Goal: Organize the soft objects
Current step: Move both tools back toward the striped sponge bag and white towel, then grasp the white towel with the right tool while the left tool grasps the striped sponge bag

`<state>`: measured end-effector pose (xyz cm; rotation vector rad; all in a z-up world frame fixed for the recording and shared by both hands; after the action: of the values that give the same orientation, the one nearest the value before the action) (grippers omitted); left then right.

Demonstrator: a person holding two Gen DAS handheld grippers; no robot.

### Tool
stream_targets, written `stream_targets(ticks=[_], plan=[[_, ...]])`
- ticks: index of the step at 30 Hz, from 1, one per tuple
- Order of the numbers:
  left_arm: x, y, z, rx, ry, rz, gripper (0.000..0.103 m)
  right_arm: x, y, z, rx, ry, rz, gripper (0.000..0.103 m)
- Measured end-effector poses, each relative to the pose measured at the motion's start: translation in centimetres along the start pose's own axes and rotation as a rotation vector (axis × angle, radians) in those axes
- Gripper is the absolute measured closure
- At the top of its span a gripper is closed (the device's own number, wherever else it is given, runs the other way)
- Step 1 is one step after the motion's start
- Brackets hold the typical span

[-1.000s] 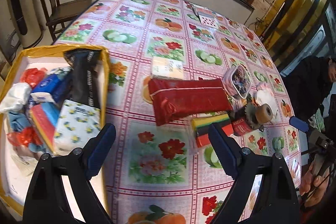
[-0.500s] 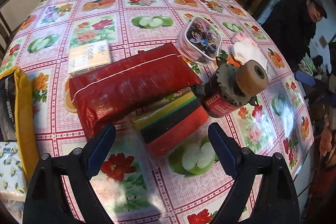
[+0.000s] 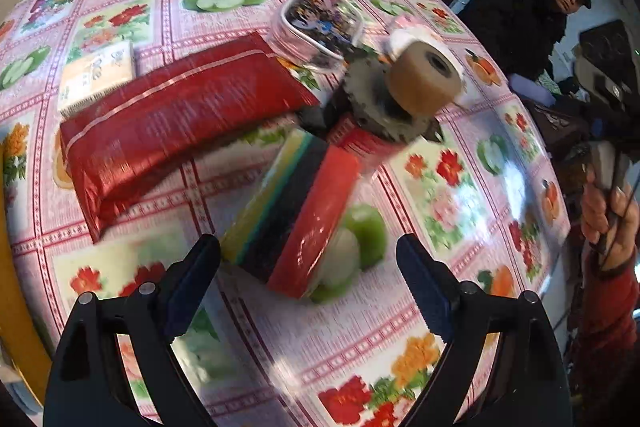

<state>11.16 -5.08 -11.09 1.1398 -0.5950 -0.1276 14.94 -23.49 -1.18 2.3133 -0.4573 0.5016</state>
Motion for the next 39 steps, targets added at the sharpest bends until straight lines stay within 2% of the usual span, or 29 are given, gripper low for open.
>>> stream_targets(ticks=[4,6,9,14,20,23,28,32,39], plan=[[-0.4,1.4,-0.2,0.054,0.03,0.033,0.013,0.1,-0.6,-0.1,0.011,-0.008,-0.001,0.007],[0.3,1.9,-1.0,0.127,0.04,0.066,0.013,0.0,-0.9,-0.3,0.013,-0.01,-0.005,0.007],[1.0,1.0,-0.8,0.174,0.004,0.055,0.013,-0.3,-0.8,-0.7,0.01,0.002,-0.004,0.007],[1.4,-0.8,0.1,0.177,-0.099,0.017,0.013,0.9,-0.5,0.2,-0.116,0.117,0.01,0.005],[0.9,-1.9,1.0,0.193,-0.163,-0.024,0.013,2.0,-3.6,2.7,-0.298,0.42,-0.132,0.004],[1.6,-2.4,1.2,0.188,-0.154,-0.025,0.013,2.6,-4.9,4.4,-0.33,0.472,-0.173,0.004],[2.1,-3.2,1.1,0.229,-0.178,-0.035,0.013,2.3,-7.0,5.9,-0.399,0.57,-0.241,0.003],[2.2,-3.4,1.3,0.229,-0.181,-0.026,0.013,1.9,-7.9,6.1,-0.413,0.597,-0.245,0.004],[2.4,-3.6,1.3,0.241,-0.191,-0.018,0.013,1.2,-9.1,7.6,-0.52,0.63,-0.265,0.006]])
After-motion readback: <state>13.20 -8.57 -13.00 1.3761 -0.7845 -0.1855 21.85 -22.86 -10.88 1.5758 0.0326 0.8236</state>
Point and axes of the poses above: each gripper's, at about its wrist camera, not at the fingertips, and y roughly against the way its jaws point, z to its right, x to its top, the point moved 10 cm from there along -y, roughly the way its jaws point, and after that the axes turned 4 degrees about -y, right-handed, at the moved point
